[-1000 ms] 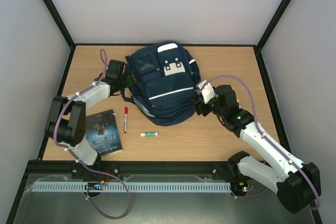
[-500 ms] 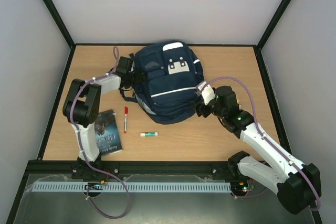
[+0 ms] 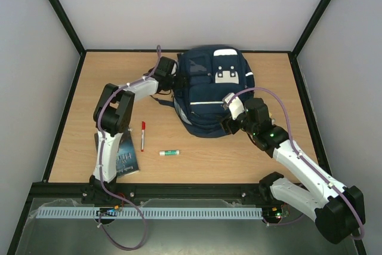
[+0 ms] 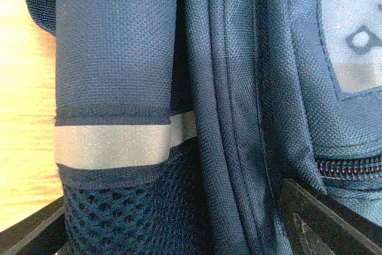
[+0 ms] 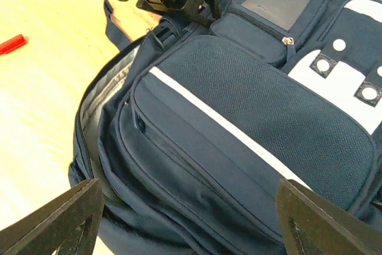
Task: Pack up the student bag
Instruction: Adjust the student bag at the center of the board.
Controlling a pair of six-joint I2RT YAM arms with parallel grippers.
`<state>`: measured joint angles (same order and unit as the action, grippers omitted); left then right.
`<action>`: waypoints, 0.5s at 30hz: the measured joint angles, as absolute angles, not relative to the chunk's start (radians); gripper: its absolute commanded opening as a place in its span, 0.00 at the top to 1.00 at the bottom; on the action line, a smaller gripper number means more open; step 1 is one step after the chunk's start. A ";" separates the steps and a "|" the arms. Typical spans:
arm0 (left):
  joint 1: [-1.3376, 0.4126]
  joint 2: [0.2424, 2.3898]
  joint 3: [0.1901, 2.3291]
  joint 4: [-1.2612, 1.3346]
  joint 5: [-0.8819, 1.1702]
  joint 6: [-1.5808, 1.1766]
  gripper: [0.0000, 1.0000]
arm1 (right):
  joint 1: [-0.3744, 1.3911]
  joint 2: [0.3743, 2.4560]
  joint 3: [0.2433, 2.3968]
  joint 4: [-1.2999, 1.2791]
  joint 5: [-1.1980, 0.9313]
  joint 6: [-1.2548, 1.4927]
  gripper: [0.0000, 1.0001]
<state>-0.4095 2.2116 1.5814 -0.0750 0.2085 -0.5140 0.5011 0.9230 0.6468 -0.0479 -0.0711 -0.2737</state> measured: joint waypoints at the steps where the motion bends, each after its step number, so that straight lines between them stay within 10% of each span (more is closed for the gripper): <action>1: -0.416 2.207 1.580 -0.083 0.200 -0.513 0.14 | 0.501 0.923 0.647 -0.048 -0.072 -0.274 0.20; 2: -0.419 2.199 1.573 -0.088 0.189 -0.513 0.02 | 0.501 0.923 0.647 -0.048 -0.073 -0.274 0.20; 15: -0.410 1.754 1.395 -0.307 0.110 -0.487 0.01 | 0.501 0.909 0.647 -0.056 -0.094 -0.281 0.20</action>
